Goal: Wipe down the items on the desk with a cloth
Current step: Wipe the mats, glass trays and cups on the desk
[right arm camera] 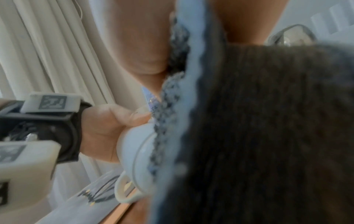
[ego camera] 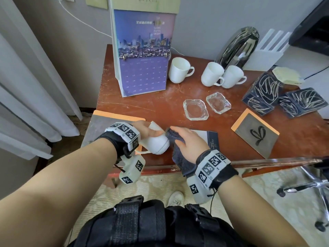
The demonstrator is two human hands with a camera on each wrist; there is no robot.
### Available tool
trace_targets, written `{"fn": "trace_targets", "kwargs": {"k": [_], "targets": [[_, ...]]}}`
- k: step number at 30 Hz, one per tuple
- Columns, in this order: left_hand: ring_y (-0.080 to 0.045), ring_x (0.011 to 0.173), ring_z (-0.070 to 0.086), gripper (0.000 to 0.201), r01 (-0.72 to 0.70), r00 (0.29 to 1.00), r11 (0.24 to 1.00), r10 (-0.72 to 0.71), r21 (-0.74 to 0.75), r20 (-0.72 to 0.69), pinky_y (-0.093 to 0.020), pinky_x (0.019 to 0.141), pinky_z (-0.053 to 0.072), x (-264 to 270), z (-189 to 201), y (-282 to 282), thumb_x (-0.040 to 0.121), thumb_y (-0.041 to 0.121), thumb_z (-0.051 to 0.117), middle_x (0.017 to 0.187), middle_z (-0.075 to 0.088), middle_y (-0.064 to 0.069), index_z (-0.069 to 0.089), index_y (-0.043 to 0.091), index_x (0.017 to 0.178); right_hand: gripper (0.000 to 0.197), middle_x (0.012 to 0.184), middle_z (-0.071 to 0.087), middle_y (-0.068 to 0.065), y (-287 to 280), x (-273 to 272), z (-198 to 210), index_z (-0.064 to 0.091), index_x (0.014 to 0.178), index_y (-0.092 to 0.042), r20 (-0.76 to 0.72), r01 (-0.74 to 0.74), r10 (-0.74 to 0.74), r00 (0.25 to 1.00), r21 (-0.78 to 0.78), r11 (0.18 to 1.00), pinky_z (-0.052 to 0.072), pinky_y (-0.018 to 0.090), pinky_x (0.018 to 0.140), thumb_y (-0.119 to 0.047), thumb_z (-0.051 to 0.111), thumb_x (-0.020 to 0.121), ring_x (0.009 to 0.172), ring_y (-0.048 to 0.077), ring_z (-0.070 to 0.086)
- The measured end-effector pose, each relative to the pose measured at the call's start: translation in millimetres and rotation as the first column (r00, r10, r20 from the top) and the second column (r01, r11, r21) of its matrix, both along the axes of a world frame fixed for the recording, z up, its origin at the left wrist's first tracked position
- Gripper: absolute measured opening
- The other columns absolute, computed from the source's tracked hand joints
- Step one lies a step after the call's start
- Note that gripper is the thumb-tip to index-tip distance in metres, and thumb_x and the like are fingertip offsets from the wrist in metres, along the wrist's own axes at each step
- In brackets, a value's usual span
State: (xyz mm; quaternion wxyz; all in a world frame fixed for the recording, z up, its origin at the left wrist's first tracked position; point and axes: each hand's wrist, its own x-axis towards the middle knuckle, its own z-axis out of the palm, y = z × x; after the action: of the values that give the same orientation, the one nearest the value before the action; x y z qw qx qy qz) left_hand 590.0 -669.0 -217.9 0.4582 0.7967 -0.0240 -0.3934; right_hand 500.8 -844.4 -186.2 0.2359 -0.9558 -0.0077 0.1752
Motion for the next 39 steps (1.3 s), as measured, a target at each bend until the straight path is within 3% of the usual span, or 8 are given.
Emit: {"fn": "trace_targets", "kwargs": {"k": [3, 7, 11, 15, 18, 24, 31, 39], "targets": [[-0.011, 0.074, 0.063, 0.024, -0.07, 0.998, 0.972, 0.068, -0.224, -0.013, -0.024, 0.068, 0.051, -5, 2, 1, 0.086, 0.012, 0.064, 0.083, 0.061, -0.001, 0.058, 0.006, 0.108, 0.048, 0.147, 0.035, -0.002, -10, 1, 12, 0.031, 0.144, -0.026, 0.123, 0.098, -0.104, 0.987, 0.06, 0.993, 0.028, 0.03, 0.107, -0.018, 0.043, 0.098, 0.134, 0.019, 0.032], [0.001, 0.072, 0.063, 0.04, -0.16, 0.984, 0.926, 0.179, -0.342, 0.024, -0.013, 0.071, 0.052, -11, -9, 7, 0.083, -0.008, 0.059, 0.109, 0.06, -0.009, 0.054, -0.005, 0.122, 0.045, 0.144, 0.038, -0.002, -8, 9, 25, 0.037, 0.141, -0.023, 0.303, 0.108, -0.122, 0.945, 0.062, 0.992, 0.029, 0.029, 0.104, -0.018, 0.046, 0.097, 0.132, 0.019, 0.034], [-0.003, 0.081, 0.063, 0.041, -0.072, 0.994, 0.932, 0.097, -0.354, 0.052, -0.024, 0.081, 0.05, -17, -17, 16, 0.08, -0.001, 0.068, 0.099, 0.068, -0.004, 0.057, -0.003, 0.119, 0.047, 0.147, 0.034, -0.006, 22, 16, 23, 0.039, 0.141, -0.027, 0.346, -0.099, 0.119, 0.931, -0.075, 0.992, 0.028, 0.031, 0.103, -0.013, 0.042, 0.096, 0.126, 0.024, 0.033], [-0.025, 0.103, 0.06, 0.055, 0.069, 0.977, 0.984, -0.032, -0.167, 0.212, -0.041, 0.095, 0.045, -14, -21, 22, 0.074, 0.04, 0.074, 0.104, 0.065, -0.006, 0.059, 0.007, 0.116, 0.052, 0.146, 0.039, -0.002, 49, 22, 7, 0.045, 0.138, -0.027, 0.296, -0.307, 0.392, 0.871, -0.296, 0.905, 0.038, 0.032, 0.075, -0.005, 0.05, 0.09, 0.103, 0.03, 0.042], [-0.016, 0.098, 0.062, 0.025, 0.061, 0.991, 0.95, -0.021, -0.305, 0.134, -0.033, 0.094, 0.048, -14, -24, 22, 0.085, 0.012, 0.066, 0.092, 0.07, 0.002, 0.062, 0.012, 0.109, 0.058, 0.131, 0.056, 0.003, 39, 16, -2, 0.062, 0.121, -0.024, 0.313, -0.323, 0.413, 0.855, -0.301, 0.897, 0.037, 0.029, 0.063, 0.007, 0.064, 0.072, 0.084, 0.033, 0.051], [-0.01, 0.088, 0.063, 0.037, -0.128, 0.988, 0.91, 0.153, -0.395, 0.032, -0.033, 0.093, 0.048, -19, -30, 19, 0.078, -0.007, 0.066, 0.093, 0.067, 0.001, 0.061, 0.001, 0.113, 0.054, 0.151, 0.031, -0.008, -1, 10, 10, 0.037, 0.141, -0.035, 0.114, -0.213, 0.278, 0.954, -0.396, 0.893, 0.039, 0.037, 0.099, -0.005, 0.037, 0.096, 0.121, 0.027, 0.033], [-0.024, 0.105, 0.058, 0.023, 0.018, 0.997, 0.941, 0.008, -0.338, 0.077, -0.037, 0.098, 0.043, -16, -25, 23, 0.081, 0.005, 0.068, 0.104, 0.065, -0.013, 0.063, 0.01, 0.103, 0.058, 0.151, 0.028, -0.006, 52, 20, 15, 0.036, 0.142, -0.032, 0.225, -0.285, 0.363, 0.904, -0.315, 0.905, 0.042, 0.039, 0.091, -0.005, 0.044, 0.092, 0.111, 0.029, 0.036], [0.005, 0.074, 0.065, 0.04, -0.098, 0.993, 0.888, 0.117, -0.45, 0.015, -0.012, 0.069, 0.051, -22, -31, 22, 0.08, -0.013, 0.059, 0.084, 0.072, 0.009, 0.056, 0.003, 0.118, 0.05, 0.15, 0.029, -0.014, 13, 15, 7, 0.034, 0.142, -0.036, 0.101, -0.157, 0.179, 0.979, -0.193, 0.969, 0.021, 0.017, 0.097, -0.01, 0.034, 0.099, 0.123, 0.02, 0.028]]}}
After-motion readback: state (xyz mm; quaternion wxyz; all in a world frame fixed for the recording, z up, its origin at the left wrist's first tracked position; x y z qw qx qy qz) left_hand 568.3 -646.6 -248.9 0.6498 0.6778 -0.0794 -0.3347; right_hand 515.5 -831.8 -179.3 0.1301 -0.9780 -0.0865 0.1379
